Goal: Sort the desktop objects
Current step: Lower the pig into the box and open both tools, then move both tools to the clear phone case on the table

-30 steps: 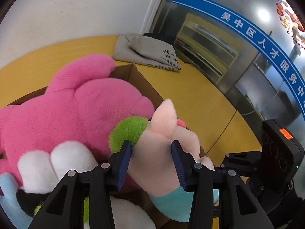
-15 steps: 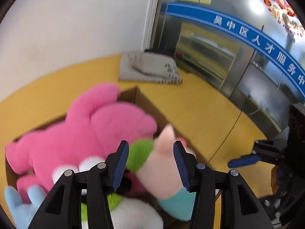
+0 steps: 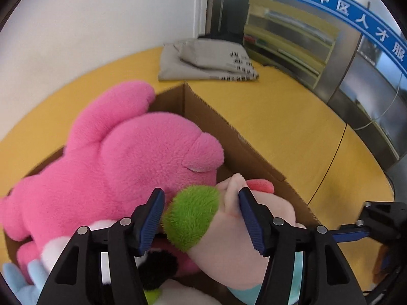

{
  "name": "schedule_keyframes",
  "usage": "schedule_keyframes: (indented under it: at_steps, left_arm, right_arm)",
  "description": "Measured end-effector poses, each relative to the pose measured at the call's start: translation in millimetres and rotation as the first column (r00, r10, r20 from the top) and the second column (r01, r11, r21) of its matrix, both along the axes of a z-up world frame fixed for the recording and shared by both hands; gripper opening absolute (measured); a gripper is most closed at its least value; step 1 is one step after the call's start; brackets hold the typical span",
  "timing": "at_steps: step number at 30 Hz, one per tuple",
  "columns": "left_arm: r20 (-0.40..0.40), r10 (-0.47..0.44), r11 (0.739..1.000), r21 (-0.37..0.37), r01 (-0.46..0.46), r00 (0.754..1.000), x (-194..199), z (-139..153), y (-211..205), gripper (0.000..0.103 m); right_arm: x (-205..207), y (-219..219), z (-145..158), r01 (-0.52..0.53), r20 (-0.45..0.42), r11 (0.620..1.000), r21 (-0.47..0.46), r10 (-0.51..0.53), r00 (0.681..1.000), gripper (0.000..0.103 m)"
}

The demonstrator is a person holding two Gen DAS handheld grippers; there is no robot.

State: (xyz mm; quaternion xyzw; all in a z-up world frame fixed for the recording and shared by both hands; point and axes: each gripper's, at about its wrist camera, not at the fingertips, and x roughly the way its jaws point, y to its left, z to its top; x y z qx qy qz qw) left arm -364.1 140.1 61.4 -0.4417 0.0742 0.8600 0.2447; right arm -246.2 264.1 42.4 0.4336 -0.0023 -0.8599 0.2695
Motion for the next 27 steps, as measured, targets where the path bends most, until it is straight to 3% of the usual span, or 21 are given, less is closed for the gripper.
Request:
schedule_keyframes:
  at_steps: [2,4,7,10,12,16,21,24,27]
  left_arm:
    - [-0.006,-0.001,0.998,0.057,0.002,1.000,12,12,-10,0.076]
    - [-0.037,-0.013,0.992,0.124,0.018,0.999,35,29,-26,0.082]
    - [-0.101,-0.028,0.971,0.235,0.051,0.995,90,55,-62,0.092]
    - [-0.159,-0.034,0.950,0.301,0.082,0.987,154,63,-109,0.103]
    - [-0.162,-0.016,0.947,0.315,0.067,0.987,196,57,-137,0.103]
    - [-0.111,0.059,0.952,0.305,-0.023,0.992,262,19,-183,0.103]
    - [-0.053,0.085,0.966,0.250,-0.069,0.995,325,-34,-208,0.103]
    - [-0.041,0.031,0.974,0.227,-0.021,0.999,347,-58,-214,0.103]
    - [-0.044,-0.055,0.976,0.207,0.063,0.998,357,-75,-216,0.103]
  right_arm:
    - [22,7,17,0.012,-0.051,0.999,-0.032,-0.014,0.999,0.064]
    - [45,14,35,0.023,-0.102,0.997,-0.069,-0.030,0.994,0.076]
    - [80,13,44,-0.001,-0.130,0.994,-0.109,-0.013,0.991,0.078]
    - [114,10,47,-0.037,-0.146,0.989,-0.144,0.016,0.989,0.079]
    - [131,-2,38,-0.093,-0.141,0.987,-0.134,0.074,0.987,0.079]
    - [169,-51,1,-0.207,-0.091,0.978,-0.007,0.206,0.974,0.079]
    - [191,-97,-38,-0.335,-0.058,0.942,-0.004,0.334,0.941,0.079]
    - [209,-117,-49,-0.468,-0.126,0.881,0.060,0.472,0.872,0.079]
    - [219,-132,-49,-0.625,-0.190,0.771,0.122,0.636,0.748,0.079]
